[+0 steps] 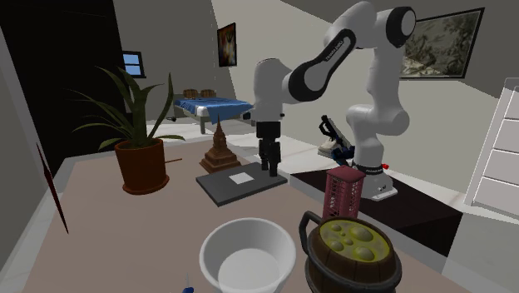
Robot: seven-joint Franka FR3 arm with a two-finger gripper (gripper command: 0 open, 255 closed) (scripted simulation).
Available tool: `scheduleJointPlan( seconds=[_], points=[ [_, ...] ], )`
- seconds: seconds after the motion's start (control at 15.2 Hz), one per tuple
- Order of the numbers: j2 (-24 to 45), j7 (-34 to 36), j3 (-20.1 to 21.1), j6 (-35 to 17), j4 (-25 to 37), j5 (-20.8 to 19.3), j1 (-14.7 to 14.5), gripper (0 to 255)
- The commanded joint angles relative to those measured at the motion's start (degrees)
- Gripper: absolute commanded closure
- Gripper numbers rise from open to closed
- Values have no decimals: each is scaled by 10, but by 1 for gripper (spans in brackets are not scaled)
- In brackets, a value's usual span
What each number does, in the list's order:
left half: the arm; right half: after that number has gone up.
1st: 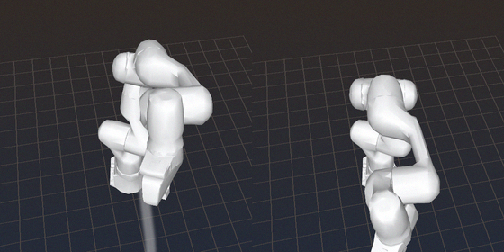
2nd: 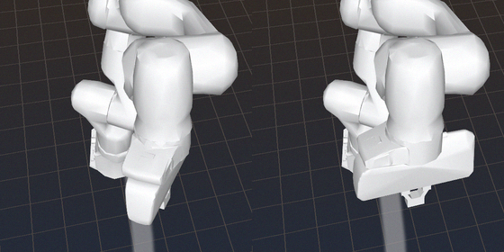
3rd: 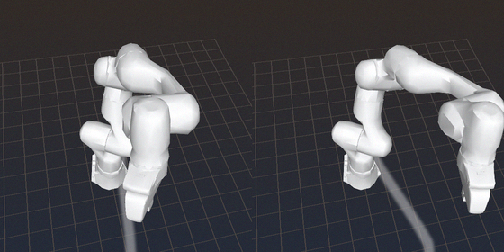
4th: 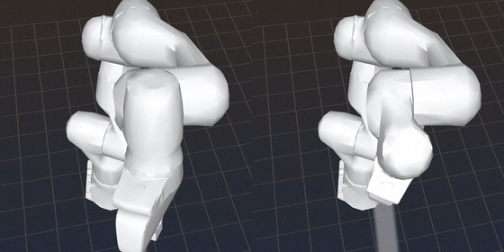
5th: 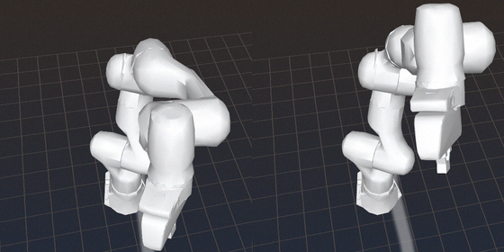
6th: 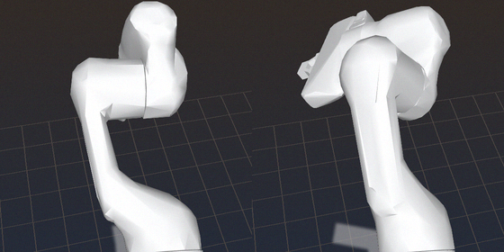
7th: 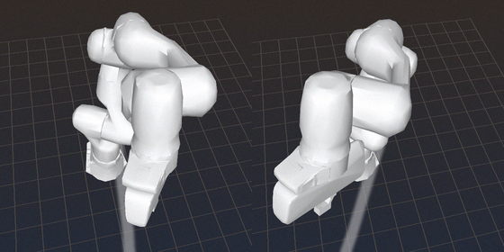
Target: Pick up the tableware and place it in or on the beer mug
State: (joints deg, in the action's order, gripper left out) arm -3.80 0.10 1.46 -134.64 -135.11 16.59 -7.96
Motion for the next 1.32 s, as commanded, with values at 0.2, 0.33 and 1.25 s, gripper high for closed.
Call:
scheduleJointPlan(
  seconds=[0.2,0.33,1.25],
  points=[
    [103,-21,12,-53,59,60,-12,0],
    [145,-30,19,-68,90,82,-14,0],
    [286,-53,47,-134,177,134,-21,0]
  ],
)
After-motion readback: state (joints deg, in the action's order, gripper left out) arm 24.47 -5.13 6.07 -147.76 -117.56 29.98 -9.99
